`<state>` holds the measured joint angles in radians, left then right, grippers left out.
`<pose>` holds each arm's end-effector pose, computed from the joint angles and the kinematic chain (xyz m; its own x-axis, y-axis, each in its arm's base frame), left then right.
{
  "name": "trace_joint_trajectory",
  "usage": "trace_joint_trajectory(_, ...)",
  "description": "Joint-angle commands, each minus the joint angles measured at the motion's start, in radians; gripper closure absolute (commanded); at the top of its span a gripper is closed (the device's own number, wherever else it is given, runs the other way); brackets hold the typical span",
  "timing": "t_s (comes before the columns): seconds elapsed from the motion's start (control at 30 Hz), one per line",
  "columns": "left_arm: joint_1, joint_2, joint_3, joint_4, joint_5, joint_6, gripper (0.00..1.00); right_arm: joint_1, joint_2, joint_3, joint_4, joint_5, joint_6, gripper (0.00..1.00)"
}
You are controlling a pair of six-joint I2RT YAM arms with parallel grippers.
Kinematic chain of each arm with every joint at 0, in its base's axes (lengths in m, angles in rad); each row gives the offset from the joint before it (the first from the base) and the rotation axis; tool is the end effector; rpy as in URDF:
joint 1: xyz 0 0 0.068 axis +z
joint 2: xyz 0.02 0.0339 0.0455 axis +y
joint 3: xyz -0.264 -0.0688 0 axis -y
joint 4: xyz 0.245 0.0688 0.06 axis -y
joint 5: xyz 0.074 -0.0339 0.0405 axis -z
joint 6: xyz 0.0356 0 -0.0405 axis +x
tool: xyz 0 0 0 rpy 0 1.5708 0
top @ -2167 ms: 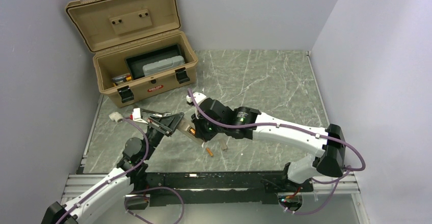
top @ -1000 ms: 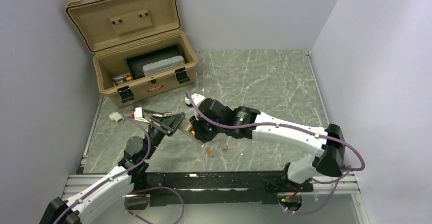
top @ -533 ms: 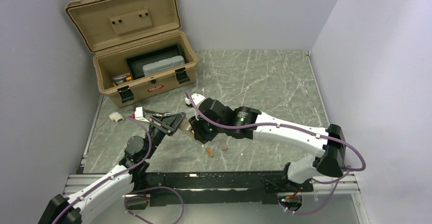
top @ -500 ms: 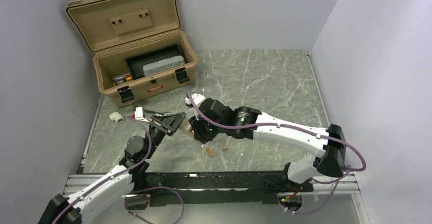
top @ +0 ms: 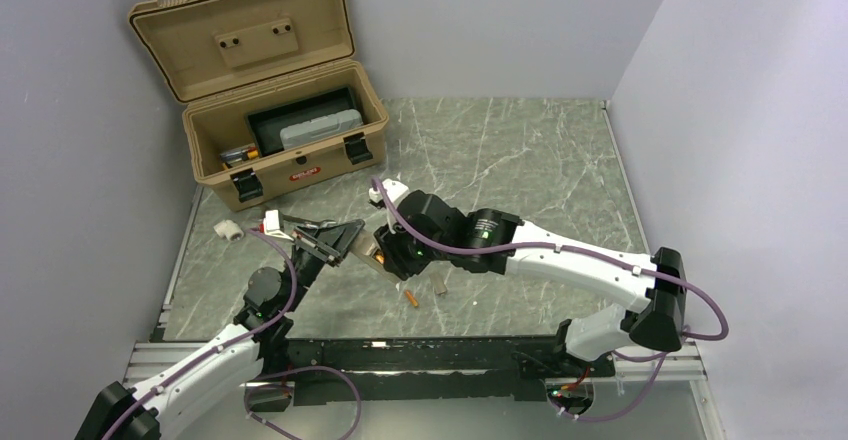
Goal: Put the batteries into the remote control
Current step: Load the battery into the remote control.
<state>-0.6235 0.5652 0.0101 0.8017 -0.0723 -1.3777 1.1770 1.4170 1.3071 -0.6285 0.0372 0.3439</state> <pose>0.1177 -0.0815 0.2035 -0.4777 -0.8622 -0.1688 0.2953 0.0234 -0.9551 0.1204 0.2864 0.3334 -0.5507 -0.4474 -0.7047 -0.7718 0.5945 0.2258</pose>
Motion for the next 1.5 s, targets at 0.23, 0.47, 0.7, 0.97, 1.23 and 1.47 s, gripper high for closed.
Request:
trace_joint_trajectory(0.23, -0.003, -0.01, -0.124, 0.041, 0.062, -0.045, 1.0, 0.001, -0.189, -0.028, 0.084, -0.099, -0.223, 0.59)
trace_joint_trajectory(0.47, -0.003, -0.027, -0.073, -0.035, 0.173, -0.069, 1.0, -0.001, -0.339, -0.183, 0.238, -0.279, -0.419, 0.59)
trace_joint_trajectory(0.7, -0.003, -0.011, -0.037, -0.041, 0.254, -0.086, 1.0, -0.001, -0.462, -0.366, 0.411, -0.474, -0.549, 0.51)
trace_joint_trajectory(0.97, -0.004, 0.053, -0.042, 0.079, 0.315, -0.097, 1.0, -0.002, -0.459, -0.391, 0.432, -0.596, -0.568, 0.49)
trace_joint_trajectory(1.23, -0.004, 0.11, -0.029, 0.193, 0.368, -0.092, 1.0, -0.002, -0.405, -0.379, 0.408, -0.67, -0.619, 0.49)
trace_joint_trajectory(1.47, -0.004, 0.084, -0.017, 0.163, 0.376, -0.084, 1.0, 0.0, -0.435, -0.479, 0.507, -0.649, -0.644, 0.5)
